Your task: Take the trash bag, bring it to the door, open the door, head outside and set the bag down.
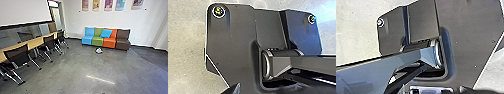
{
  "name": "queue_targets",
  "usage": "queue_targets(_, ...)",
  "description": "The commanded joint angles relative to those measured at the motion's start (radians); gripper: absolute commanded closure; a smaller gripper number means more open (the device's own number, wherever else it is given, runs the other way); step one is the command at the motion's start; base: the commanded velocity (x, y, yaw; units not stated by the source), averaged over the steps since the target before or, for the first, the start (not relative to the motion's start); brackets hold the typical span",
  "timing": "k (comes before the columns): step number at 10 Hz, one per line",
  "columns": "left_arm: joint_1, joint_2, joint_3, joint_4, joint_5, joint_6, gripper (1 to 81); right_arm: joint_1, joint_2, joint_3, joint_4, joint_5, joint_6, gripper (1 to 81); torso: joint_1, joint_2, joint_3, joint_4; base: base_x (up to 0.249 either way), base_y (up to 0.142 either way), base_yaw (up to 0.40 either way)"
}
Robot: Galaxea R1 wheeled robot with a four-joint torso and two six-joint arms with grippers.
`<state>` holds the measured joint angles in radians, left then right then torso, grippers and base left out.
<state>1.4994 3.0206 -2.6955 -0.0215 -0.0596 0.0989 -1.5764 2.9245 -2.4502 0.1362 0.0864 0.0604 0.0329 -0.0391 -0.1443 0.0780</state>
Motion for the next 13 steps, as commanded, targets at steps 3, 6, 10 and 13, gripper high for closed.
queue_targets(3,-0.029,0.003,0.006,0.009,0.058,-0.002,1.0,0.025,0.003,0.010,-0.007,-0.062,-0.002,1.0,0.000,0.000,0.000,0.000,0.132,-0.022,0.000)
queue_targets(6,-0.029,0.006,0.008,0.009,0.055,-0.002,1.0,0.026,0.004,0.002,-0.006,-0.062,-0.002,1.0,0.000,0.000,0.000,0.000,0.133,-0.068,0.000)
queue_targets(10,-0.029,0.006,0.008,0.008,0.053,-0.001,1.0,0.028,0.006,0.002,-0.006,-0.062,-0.002,1.0,0.000,0.000,0.000,0.000,0.133,0.000,0.000)
queue_targets(13,-0.029,0.011,0.008,0.009,0.052,-0.001,1.0,0.029,0.009,0.002,-0.007,-0.062,-0.002,1.0,0.000,0.000,0.000,0.000,0.132,0.000,0.000)
